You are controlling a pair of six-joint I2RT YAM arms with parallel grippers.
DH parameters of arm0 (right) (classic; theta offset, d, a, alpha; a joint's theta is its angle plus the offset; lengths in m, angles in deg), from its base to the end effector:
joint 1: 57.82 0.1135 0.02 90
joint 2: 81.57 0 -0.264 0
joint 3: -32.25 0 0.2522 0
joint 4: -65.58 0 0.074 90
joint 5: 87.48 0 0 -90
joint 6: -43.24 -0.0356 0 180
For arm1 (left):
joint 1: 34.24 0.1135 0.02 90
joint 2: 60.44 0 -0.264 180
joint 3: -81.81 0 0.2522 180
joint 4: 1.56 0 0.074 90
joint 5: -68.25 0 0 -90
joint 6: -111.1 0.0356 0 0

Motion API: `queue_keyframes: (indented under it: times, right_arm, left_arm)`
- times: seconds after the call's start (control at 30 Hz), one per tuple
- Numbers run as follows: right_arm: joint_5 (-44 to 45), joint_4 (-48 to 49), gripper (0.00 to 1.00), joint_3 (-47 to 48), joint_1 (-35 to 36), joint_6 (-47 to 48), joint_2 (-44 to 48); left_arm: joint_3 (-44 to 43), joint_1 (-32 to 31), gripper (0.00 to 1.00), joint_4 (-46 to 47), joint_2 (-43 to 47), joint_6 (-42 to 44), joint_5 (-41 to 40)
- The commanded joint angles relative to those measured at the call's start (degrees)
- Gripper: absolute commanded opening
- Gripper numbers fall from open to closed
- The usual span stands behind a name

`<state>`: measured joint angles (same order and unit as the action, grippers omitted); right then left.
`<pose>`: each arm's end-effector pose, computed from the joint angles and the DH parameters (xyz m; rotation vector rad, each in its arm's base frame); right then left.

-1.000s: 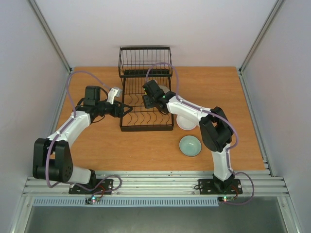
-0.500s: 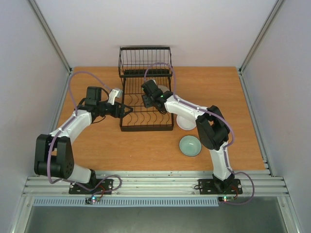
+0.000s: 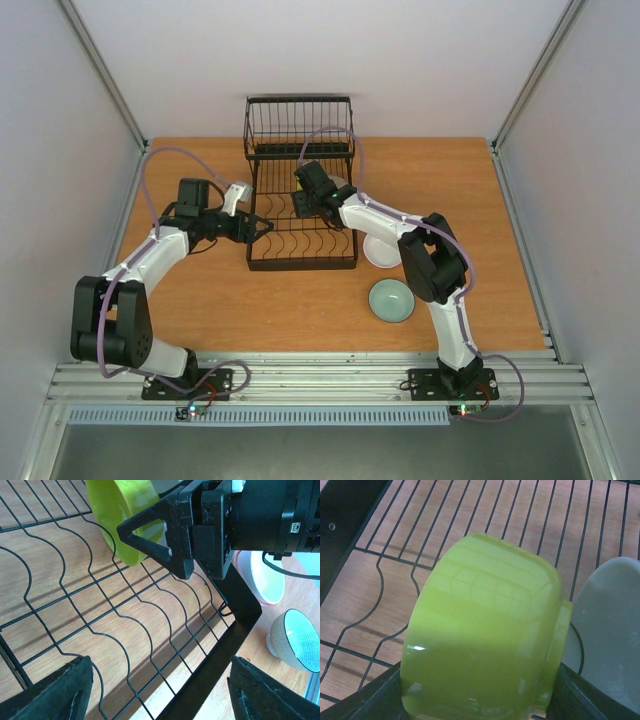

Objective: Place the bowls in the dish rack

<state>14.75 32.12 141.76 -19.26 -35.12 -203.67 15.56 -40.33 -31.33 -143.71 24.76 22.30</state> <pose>0.3815 0.2945 0.2038 -0.9046 2.1704 -0.0241 0.2941 -0.0563 0.2293 0.5504 2.2113 -0.9289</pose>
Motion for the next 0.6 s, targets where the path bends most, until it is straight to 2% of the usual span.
queue_keyframes:
  times: [0.0,0.03,0.1,0.2,0.4,0.57]
  right_arm:
    - [0.09,-0.48,0.34,-0.57,-0.67,-0.83,-0.41]
    - [0.01,-0.05,0.46,-1.09,-0.64,-0.83,-0.01]
    - [-0.38,1.19,0.58,-2.81,-0.64,-0.91,1.05]
    - [-0.83,2.92,0.67,-4.99,-0.71,-0.92,3.16]
    - [-1.61,3.35,0.74,-6.54,-0.63,-0.3,6.03]
    - [-1.51,4.88,0.75,-9.73,-0.6,-0.3,10.0]
  left_arm:
    - [-0.62,-0.07,0.74,1.91,-0.56,0.65,-0.07]
    - [-0.62,-0.07,0.74,1.87,-0.57,0.65,-0.1]
    - [-0.62,-0.07,0.74,1.89,-0.65,0.69,-0.04]
    - [-0.68,-0.07,0.74,1.78,-0.74,0.73,-0.05]
    - [-0.68,-0.12,0.74,1.75,-0.85,0.82,0.0]
    - [-0.68,-0.11,0.74,1.58,-0.85,0.95,0.07]
